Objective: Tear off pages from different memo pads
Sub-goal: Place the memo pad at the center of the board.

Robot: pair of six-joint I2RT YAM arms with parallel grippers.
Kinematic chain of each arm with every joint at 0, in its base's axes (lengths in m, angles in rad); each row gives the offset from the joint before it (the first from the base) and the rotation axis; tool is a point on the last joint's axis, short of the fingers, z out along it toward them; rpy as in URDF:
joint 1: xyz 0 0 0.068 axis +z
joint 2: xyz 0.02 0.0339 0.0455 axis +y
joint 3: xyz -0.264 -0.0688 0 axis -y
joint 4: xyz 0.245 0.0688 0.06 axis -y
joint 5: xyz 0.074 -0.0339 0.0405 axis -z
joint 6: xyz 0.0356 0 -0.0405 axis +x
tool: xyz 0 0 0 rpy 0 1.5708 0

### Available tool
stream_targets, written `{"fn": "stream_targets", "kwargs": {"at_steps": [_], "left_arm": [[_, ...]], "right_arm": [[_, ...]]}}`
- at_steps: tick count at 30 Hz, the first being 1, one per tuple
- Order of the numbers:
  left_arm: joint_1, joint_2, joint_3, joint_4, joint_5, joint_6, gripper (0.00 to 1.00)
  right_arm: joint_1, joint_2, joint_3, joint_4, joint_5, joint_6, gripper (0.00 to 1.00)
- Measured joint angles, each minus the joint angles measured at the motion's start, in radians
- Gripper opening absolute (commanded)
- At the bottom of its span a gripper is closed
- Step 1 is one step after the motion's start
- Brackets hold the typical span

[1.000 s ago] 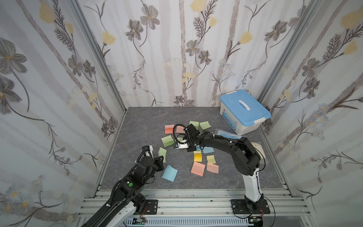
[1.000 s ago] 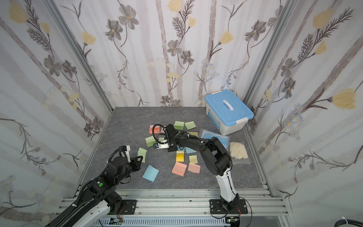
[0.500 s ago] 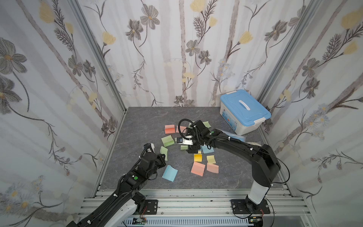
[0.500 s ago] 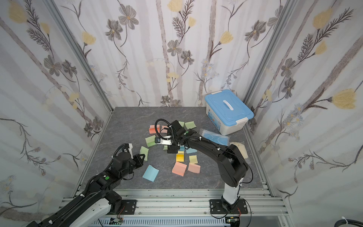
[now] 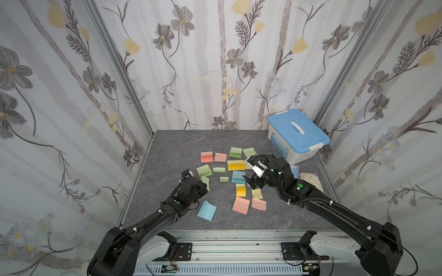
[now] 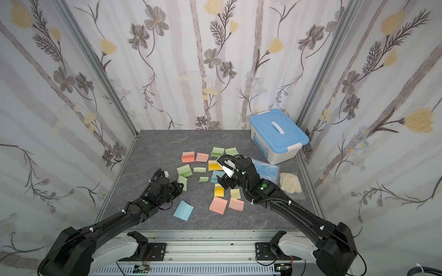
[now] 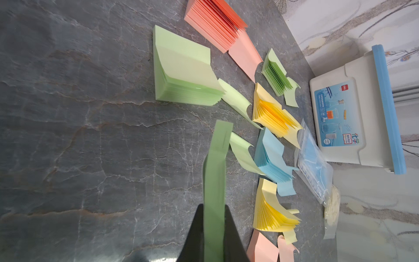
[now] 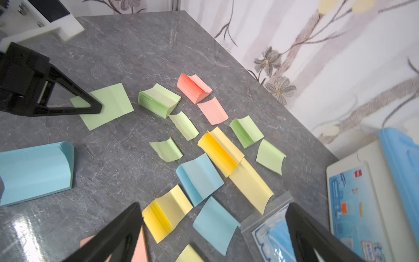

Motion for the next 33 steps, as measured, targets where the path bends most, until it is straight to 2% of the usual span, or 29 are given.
{"fn": "stream_targets", "kwargs": {"at_steps": [5,8,10,11,15,16,18,21,26,30,33], "left_arm": [[0.006,0.203,0.036,0.123,0.032,-0.047,0.03],[0.008,0.300,0.058,0.178,0.037,-0.071,0.03],[0.009,0.346,0.074,0.209,0.034,-0.080,0.07],[0.009,0.360,0.081,0.218,0.033,-0.081,0.13],[0.009,0.409,0.121,0.228,0.026,-0.078,0.60],[0.009,0.412,0.127,0.225,0.026,-0.074,0.68],[0.009,0.405,0.131,0.213,0.027,-0.059,0.76],[0.006,0.336,0.117,0.148,0.025,-0.034,0.78],[-0.017,0.061,0.077,-0.055,-0.036,0.031,0.77],[-0.025,-0.135,0.037,-0.219,-0.067,0.074,0.69],[-0.026,-0.211,-0.007,-0.311,-0.052,0.075,0.60]], "right_arm": [[-0.005,-0.037,-0.063,0.037,-0.122,0.106,1.00],[-0.006,-0.037,-0.064,0.031,-0.122,0.169,1.00],[-0.007,-0.038,-0.067,0.027,-0.121,0.202,1.00],[-0.007,-0.039,-0.069,0.024,-0.119,0.213,1.00],[-0.007,-0.044,-0.083,0.016,-0.119,0.261,1.00],[-0.007,-0.045,-0.087,0.016,-0.119,0.274,1.00],[-0.006,-0.043,-0.089,0.010,-0.119,0.312,1.00],[0.005,-0.006,-0.074,-0.013,-0.109,0.385,1.00],[0.108,0.105,-0.010,-0.079,-0.100,0.479,1.00],[0.201,0.178,-0.003,-0.085,-0.085,0.578,1.00],[0.251,0.224,-0.012,-0.063,-0.069,0.669,1.00]]}}
